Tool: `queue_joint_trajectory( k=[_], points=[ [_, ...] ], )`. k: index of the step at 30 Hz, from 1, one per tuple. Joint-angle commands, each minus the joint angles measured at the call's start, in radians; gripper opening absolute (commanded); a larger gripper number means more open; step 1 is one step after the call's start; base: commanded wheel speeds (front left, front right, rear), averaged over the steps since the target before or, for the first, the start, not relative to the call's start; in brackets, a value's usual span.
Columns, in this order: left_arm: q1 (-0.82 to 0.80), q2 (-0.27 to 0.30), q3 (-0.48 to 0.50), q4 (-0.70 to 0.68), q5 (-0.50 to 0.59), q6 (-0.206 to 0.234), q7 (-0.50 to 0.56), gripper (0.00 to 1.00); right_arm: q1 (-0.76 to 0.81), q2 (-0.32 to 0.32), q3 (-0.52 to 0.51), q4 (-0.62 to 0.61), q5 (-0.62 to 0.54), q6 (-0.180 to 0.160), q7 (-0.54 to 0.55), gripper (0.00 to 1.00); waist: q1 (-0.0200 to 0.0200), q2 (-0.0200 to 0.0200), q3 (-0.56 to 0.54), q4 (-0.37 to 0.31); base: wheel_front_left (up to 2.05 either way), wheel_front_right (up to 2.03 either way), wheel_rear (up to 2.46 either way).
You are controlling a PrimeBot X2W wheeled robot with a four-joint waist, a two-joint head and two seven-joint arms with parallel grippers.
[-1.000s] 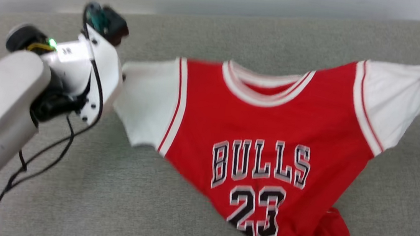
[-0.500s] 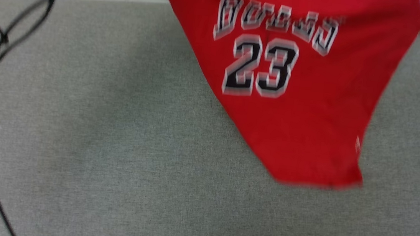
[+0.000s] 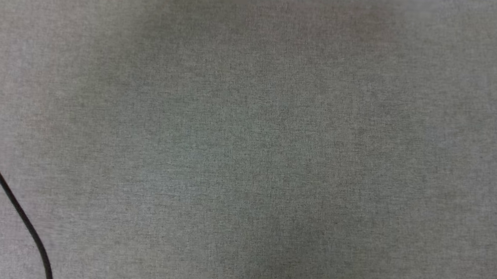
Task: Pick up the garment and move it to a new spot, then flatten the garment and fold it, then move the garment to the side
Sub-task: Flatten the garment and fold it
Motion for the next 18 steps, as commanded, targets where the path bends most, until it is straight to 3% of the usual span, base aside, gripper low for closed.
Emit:
queue_joint_trajectory(
  k=[1,10,18],
  points=[
    [-0.015,-0.009,0.002,0.018,0.006,0.003,-0.029,0.00,-0.026,0.017,0.007,0.021,-0.012,-0.001,-0.015,0.00,-0.0001,0.0000,0.015,0.000,0.00,0.00,0.00],
    [0.078,-0.060,-0.025,0.155,-0.018,-0.004,-0.163,0.00,0.028,0.084,0.108,0.139,0.008,-0.001,-0.108,0.00,-0.0001,0.0000,0.059,0.008,0.00,0.00,0.00],
    [0.358,-0.074,-0.064,0.183,-0.106,-0.005,-0.307,0.00,0.219,0.133,0.258,0.183,0.100,-0.001,-0.217,0.00,-0.0001,0.0000,0.032,-0.002,0.00,0.00,0.00]
  ],
)
